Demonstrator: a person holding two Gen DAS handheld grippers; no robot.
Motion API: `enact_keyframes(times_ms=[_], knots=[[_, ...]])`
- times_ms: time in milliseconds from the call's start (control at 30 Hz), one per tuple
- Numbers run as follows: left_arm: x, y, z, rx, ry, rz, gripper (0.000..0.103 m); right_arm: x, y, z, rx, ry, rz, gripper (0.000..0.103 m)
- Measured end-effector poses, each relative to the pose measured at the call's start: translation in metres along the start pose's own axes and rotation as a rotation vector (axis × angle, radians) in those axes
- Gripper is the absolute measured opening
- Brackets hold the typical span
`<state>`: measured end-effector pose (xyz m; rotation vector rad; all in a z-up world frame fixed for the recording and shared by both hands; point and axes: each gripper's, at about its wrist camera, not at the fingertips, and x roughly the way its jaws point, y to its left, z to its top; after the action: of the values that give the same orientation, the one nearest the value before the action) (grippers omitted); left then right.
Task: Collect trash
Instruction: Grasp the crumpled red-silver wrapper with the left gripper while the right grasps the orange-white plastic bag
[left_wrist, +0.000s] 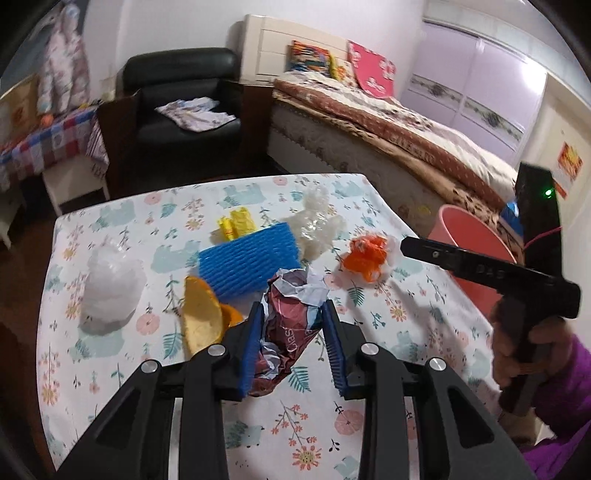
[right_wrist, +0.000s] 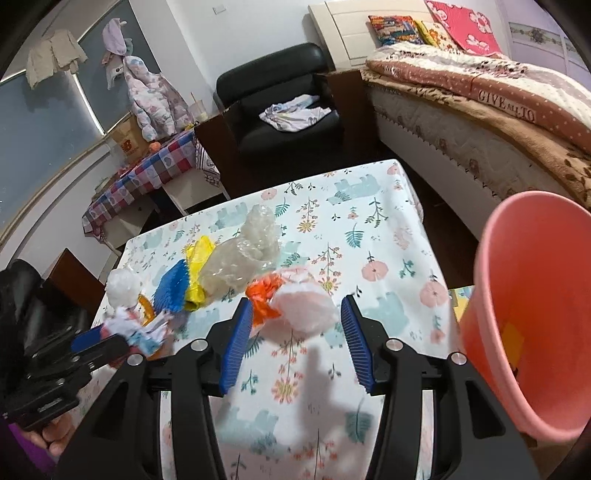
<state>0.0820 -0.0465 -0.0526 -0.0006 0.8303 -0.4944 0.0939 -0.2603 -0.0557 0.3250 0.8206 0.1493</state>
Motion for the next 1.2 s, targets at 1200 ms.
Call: enact_keyframes(times_ms=[1200], knots=[[0.000, -0.027, 0.014, -0.048, -0.011, 0.000, 0.031, -0.021, 0.014, -0.024, -0.055, 0.018, 0.100, 0.050]])
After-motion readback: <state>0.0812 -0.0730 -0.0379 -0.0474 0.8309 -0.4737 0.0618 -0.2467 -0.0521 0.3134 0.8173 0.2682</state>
